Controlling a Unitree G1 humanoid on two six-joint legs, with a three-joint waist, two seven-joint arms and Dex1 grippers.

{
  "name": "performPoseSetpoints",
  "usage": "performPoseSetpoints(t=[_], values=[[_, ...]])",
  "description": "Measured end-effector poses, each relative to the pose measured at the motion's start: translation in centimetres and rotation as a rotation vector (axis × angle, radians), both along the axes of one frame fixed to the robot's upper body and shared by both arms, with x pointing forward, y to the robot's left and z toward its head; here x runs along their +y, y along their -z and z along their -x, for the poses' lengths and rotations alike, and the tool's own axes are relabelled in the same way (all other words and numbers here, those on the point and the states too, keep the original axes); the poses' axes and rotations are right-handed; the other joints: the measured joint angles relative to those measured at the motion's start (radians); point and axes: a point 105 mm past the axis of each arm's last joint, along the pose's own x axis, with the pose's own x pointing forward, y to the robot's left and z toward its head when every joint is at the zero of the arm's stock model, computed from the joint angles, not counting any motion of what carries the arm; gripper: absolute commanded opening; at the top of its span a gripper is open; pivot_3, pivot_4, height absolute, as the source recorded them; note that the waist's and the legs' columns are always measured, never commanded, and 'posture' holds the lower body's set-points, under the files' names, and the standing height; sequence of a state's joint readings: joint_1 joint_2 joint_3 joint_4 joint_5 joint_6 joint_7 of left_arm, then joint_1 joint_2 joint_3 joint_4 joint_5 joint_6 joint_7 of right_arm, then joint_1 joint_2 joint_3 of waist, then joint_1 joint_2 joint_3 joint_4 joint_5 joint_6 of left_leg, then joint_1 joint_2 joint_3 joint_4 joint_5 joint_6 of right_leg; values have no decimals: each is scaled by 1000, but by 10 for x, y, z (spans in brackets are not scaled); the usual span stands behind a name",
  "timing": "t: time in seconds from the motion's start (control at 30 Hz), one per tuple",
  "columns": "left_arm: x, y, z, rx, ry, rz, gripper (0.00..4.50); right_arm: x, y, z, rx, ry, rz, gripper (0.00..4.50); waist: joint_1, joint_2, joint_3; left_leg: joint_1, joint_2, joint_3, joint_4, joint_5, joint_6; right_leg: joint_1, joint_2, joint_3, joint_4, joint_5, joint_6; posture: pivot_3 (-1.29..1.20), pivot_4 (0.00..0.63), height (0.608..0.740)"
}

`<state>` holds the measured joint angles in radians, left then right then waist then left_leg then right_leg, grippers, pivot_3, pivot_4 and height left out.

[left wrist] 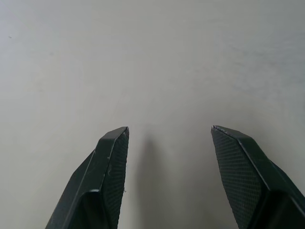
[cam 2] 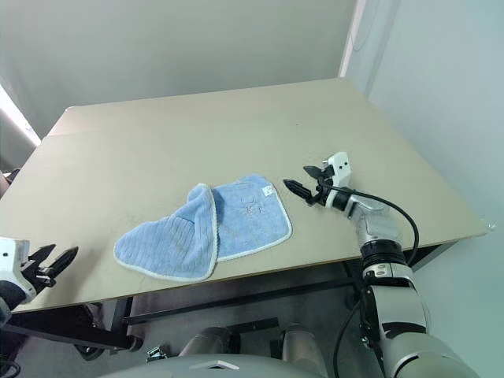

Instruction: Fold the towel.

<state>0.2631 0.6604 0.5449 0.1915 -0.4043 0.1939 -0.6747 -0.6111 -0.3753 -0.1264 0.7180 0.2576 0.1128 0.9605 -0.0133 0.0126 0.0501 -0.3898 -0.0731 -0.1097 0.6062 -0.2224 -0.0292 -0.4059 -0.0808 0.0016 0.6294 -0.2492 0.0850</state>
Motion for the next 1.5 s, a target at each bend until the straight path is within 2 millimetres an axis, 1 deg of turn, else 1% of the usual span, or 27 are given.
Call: performPoseSetpoints(t=[0.1,0.2,0.3,0.47,0.57,0.63,0.73,0.87,0.97,1.2,1.33,1.43,1.5], values=[[-3,-3,-3,-16,7,-1,2926,0,1,0,8,-2,3,4468,1,0,0,0,0,0,1,0,0,0,0,-1,0,0,0,0,0,740],[-7,-2,-7,-26,8,23,2926,1,-1,-1,4,-3,3,4468,0,0,0,0,0,0,2,0,0,1,0,-2,0,0,0,0,0,740],[-17,-5,-10,-45,43,46,2926,3,-5,-4,27,-10,-1,4468,-3,0,0,0,0,0,2,0,0,1,0,-1,0,0,0,0,0,740],[-28,-2,-14,-32,80,60,2926,12,-13,-18,108,-4,3,4468,-3,0,0,0,0,0,2,0,0,0,1,-1,1,0,0,0,0,740],[-32,1,-18,-30,90,67,2926,23,-13,-29,147,19,13,4468,-4,0,0,0,0,0,2,0,0,0,1,-1,1,0,0,0,0,740],[-33,3,-18,-30,81,70,2926,33,-7,-35,188,32,13,4468,-7,0,0,0,0,0,1,1,2,0,1,-1,1,1,0,0,0,740],[-34,4,-17,-30,75,67,2926,51,4,-36,222,18,29,4468,-7,0,0,0,0,0,1,2,2,0,2,-1,1,1,0,0,0,740],[-37,4,-15,-31,72,60,2926,74,15,-37,222,-2,109,4468,-8,0,0,0,0,0,1,2,2,0,2,-1,1,1,0,0,0,740],[-42,1,-13,-39,81,52,2926,91,18,-37,209,-23,160,4468,-9,0,0,1,0,0,1,2,2,0,3,-1,2,1,-1,0,0,740],[-43,6,-8,-27,54,55,2926,111,35,-34,230,-12,264,4468,-8,0,0,1,0,0,1,2,2,0,4,-1,2,1,-1,0,0,740],[-44,5,-6,-30,50,50,2926,115,36,-36,240,20,290,4468,-11,-1,-1,4,0,0,1,2,2,0,4,-1,2,1,-1,0,0,740],[-43,7,-4,-24,43,49,2926,115,37,-37,244,42,295,3947,-15,0,-1,6,0,0,1,2,2,1,4,-1,2,1,-1,0,0,740],[-42,7,-2,-19,41,48,2926,114,37,-38,247,57,297,3280,-18,-1,-1,6,0,0,1,1,1,1,4,-1,2,1,-1,0,0,740]])
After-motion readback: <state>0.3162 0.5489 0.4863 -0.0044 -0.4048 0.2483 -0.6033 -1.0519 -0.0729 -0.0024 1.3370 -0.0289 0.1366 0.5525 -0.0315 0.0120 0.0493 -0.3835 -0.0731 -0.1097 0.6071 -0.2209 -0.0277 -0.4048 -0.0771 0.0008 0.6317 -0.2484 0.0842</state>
